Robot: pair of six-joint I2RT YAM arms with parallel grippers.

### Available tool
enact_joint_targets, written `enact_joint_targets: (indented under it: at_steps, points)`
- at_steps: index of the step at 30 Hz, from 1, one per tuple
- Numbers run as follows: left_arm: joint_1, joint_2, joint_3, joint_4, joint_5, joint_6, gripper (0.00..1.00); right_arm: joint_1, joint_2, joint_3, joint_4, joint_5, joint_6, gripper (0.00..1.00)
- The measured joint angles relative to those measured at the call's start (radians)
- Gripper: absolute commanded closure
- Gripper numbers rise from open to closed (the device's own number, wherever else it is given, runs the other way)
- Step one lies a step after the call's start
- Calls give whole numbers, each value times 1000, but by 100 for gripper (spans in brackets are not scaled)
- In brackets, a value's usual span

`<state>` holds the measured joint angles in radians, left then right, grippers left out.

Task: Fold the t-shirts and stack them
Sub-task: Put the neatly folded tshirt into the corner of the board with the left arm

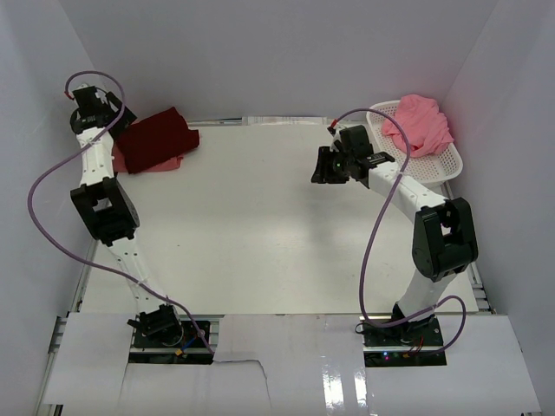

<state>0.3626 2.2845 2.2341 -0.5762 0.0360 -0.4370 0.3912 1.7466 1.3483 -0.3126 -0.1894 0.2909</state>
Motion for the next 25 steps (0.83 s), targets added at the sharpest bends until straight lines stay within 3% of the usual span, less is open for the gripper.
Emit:
enact_joint_targets:
  at_steps: [5,12,16,21,22,23,25]
  points:
    - [-114,-286,-274,-15,-84,36,2,3,-49,-39,-1,-4,-10,53]
    - [-235,-784,-770,43,-85,48,2,4,-211,-46,-8,18,-43,51]
    - [-250,-998,-970,52,-60,52,2,4,-343,-81,-15,29,-59,37]
    - [-268,-1246,-1157,45,18,57,2,4,-479,-159,-26,16,-58,4]
    - [-270,-1284,-1178,43,34,60,2,4,-508,-180,-28,15,-60,1]
    - [-272,-1321,-1195,37,49,64,2,4,-534,-196,-34,15,-61,9]
    - [-273,-1368,-1214,30,73,79,2,5,-583,-220,-38,19,-66,10]
